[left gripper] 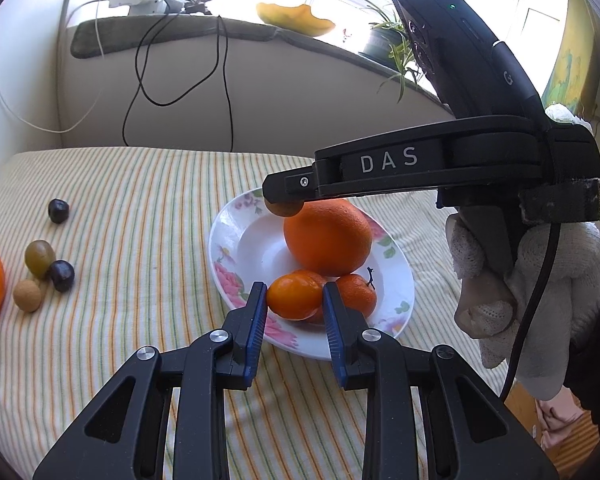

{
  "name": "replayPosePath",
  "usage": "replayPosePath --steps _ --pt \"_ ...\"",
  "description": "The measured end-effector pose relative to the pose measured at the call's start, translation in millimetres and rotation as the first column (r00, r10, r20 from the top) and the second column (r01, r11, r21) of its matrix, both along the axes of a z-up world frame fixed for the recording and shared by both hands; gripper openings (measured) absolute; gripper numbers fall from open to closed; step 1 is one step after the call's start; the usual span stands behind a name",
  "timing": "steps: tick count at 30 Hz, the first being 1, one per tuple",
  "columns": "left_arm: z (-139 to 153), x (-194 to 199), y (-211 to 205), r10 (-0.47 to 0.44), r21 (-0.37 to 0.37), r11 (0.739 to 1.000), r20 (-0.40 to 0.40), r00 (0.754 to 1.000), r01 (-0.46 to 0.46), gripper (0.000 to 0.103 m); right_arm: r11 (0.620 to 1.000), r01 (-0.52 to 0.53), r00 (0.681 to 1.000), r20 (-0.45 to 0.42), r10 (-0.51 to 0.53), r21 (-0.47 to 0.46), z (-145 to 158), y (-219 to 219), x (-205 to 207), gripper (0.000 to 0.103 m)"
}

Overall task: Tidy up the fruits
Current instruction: 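Carry the kiwi and kumquat into the floral plate and open both tools, then withdraw both tools from the plate toward the large orange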

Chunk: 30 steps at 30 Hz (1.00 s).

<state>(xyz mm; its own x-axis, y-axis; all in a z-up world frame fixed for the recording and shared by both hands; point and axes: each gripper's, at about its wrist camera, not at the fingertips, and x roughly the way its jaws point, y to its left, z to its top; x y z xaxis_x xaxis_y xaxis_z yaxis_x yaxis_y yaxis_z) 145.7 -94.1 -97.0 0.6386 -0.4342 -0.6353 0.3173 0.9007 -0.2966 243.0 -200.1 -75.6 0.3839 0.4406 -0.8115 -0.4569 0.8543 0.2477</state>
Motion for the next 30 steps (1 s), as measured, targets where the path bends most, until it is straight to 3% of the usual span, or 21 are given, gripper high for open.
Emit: replayPosePath --steps 19,20,22,24,25,28,30 --pt "3 7 5 0.024 -0.004 1.0 0.01 1.0 -0.024 0.027 1.0 0.014 1.0 0.018 -0.014 -0.011 5 -4 4 0.026" --pt "3 6 5 0.023 -0.004 1.0 0.009 1.0 -0.023 0.029 1.0 0.014 1.0 0.018 -0.014 -0.01 5 -4 4 0.026" --pt "4 6 5 0.028 0.002 1.0 0.012 1.0 -0.028 0.044 1.0 0.015 1.0 0.022 -0.015 -0.007 5 -5 4 0.026" --pt "4 5 5 0.031 -0.001 1.0 0.011 0.999 -0.031 0.048 1.0 0.017 1.0 0.02 -0.017 -0.005 5 -5 5 0.027" --pt "4 5 5 0.03 -0.001 1.0 0.011 0.999 -0.03 0.048 1.0 0.019 1.0 0.019 -0.019 -0.003 5 -5 5 0.029" --pt "3 4 4 0.035 0.0 0.999 0.007 0.999 -0.035 0.052 0.999 0.032 0.999 0.034 -0.032 0.004 8 -7 3 0.055" --pt "3 3 5 0.036 -0.004 0.999 0.004 0.999 -0.036 0.052 0.999 0.035 0.999 0.04 -0.036 0.01 11 -8 2 0.059"
